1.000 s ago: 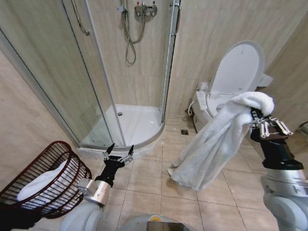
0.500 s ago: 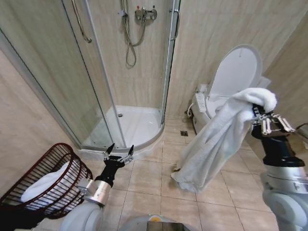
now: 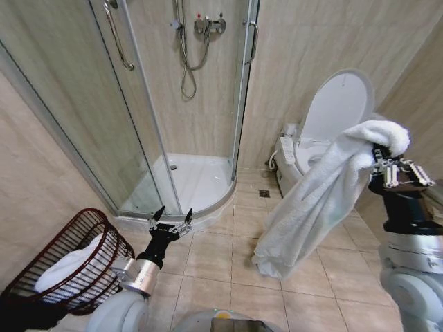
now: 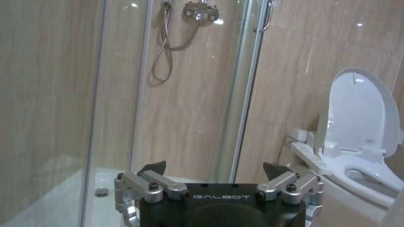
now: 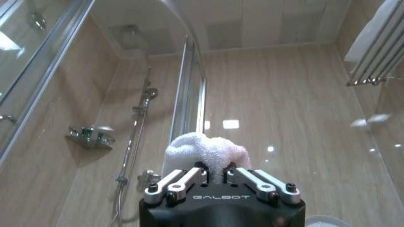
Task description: Discard the used towel into the hamper.
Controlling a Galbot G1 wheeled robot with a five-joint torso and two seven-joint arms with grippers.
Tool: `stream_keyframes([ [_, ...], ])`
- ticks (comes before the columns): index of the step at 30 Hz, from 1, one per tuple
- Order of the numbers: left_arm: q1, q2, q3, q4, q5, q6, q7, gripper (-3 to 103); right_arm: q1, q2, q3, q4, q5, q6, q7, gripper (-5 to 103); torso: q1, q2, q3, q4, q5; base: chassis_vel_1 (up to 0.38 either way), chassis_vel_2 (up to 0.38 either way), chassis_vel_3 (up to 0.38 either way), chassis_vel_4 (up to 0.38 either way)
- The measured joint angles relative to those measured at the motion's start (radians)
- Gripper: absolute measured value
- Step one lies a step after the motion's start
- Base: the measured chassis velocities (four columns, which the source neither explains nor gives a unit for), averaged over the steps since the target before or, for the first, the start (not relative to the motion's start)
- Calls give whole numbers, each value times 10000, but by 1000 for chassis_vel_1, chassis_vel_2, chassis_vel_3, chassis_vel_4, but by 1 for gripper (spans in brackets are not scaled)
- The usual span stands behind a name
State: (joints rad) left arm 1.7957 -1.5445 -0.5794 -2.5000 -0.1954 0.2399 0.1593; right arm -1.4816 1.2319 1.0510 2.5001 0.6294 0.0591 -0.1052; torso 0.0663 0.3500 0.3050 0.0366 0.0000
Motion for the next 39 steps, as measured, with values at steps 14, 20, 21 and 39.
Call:
stream_keyframes([
  [14, 0, 0, 0, 0, 0, 0, 0, 100, 219, 38, -492, -1, -82, 239, -254, 12, 202, 568, 368, 0, 0, 0, 0, 0, 0],
  [20, 0, 0, 0, 0, 0, 0, 0, 100, 359, -78, -541, -1, -58, 248, -261, 12, 294, 799, 504, 0, -1, 0, 0, 0, 0],
  [21, 0, 0, 0, 0, 0, 0, 0, 100, 387, -126, -541, -1, -55, 248, -260, 12, 328, 874, 546, 0, 0, 0, 0, 0, 0],
  [39, 0, 0, 0, 0, 0, 0, 0, 100, 340, -151, -624, -1, 80, 319, -450, 12, 613, 1621, 1009, 0, 0, 0, 0, 0, 0],
])
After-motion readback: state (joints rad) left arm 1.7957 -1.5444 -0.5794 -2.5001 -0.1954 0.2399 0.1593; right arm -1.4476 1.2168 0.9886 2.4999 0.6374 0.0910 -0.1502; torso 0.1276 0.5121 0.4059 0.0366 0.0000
